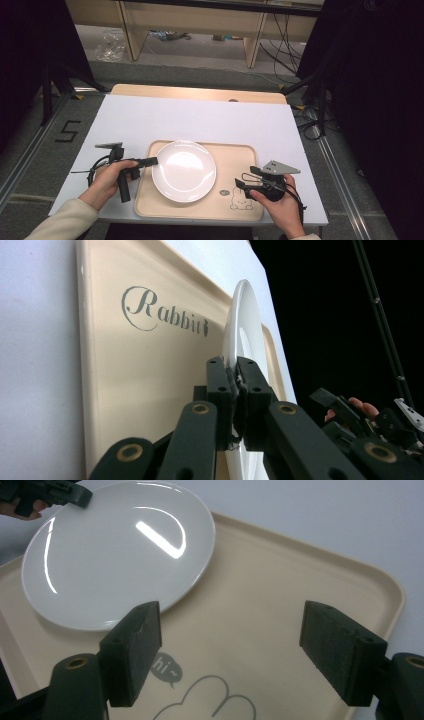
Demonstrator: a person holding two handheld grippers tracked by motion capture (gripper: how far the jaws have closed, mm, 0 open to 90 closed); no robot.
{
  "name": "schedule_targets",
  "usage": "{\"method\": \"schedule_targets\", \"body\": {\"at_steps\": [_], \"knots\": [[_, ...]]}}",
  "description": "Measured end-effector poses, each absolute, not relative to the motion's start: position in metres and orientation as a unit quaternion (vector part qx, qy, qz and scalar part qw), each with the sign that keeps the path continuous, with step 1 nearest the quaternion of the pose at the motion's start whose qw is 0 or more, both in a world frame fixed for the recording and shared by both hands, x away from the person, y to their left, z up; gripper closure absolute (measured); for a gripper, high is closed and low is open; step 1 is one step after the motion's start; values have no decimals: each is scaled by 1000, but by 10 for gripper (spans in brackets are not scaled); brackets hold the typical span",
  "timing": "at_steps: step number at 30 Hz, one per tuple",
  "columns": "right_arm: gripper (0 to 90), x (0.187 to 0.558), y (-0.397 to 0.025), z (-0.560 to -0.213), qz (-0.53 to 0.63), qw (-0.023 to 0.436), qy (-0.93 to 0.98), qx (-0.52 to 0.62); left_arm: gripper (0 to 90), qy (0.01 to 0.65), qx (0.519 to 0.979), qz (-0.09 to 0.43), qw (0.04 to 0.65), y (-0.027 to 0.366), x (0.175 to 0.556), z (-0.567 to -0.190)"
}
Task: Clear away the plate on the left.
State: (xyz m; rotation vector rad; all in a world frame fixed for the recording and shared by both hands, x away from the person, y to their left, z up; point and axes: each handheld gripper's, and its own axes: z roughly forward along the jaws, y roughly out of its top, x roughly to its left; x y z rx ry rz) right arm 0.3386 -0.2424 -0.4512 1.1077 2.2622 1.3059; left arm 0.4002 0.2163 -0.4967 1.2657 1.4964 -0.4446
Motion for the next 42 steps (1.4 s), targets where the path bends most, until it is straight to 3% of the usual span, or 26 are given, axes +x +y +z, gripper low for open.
{"method": "schedule_targets", "body": {"at_steps": [15, 18, 20, 21, 24, 31, 35, 42], "knots": [[256, 338, -242, -451, 455, 151, 787, 388, 841, 622, 556, -170, 524, 212, 401, -500], [256, 339, -242, -452, 464, 145, 784, 387, 801, 617, 565, -170, 520, 213, 403, -502], [256, 339, -242, -452, 465, 145, 783, 386, 729, 617, 580, -159, 507, 211, 401, -500], [256, 339, -242, -452, 465, 145, 783, 386, 729, 601, 598, -144, 511, 212, 401, -500], [255, 338, -242, -452, 465, 145, 783, 387, 615, 578, 636, -84, 504, 214, 399, -495], [255, 338, -242, -452, 465, 141, 783, 388, 363, 535, 675, 41, 506, 228, 392, -475], [255, 338, -242, -452, 464, 145, 784, 386, 285, 523, 671, 92, 518, 242, 380, -463], [255, 338, -244, -451, 449, 156, 789, 388, 254, 499, 676, 167, 515, 270, 346, -455]]}}
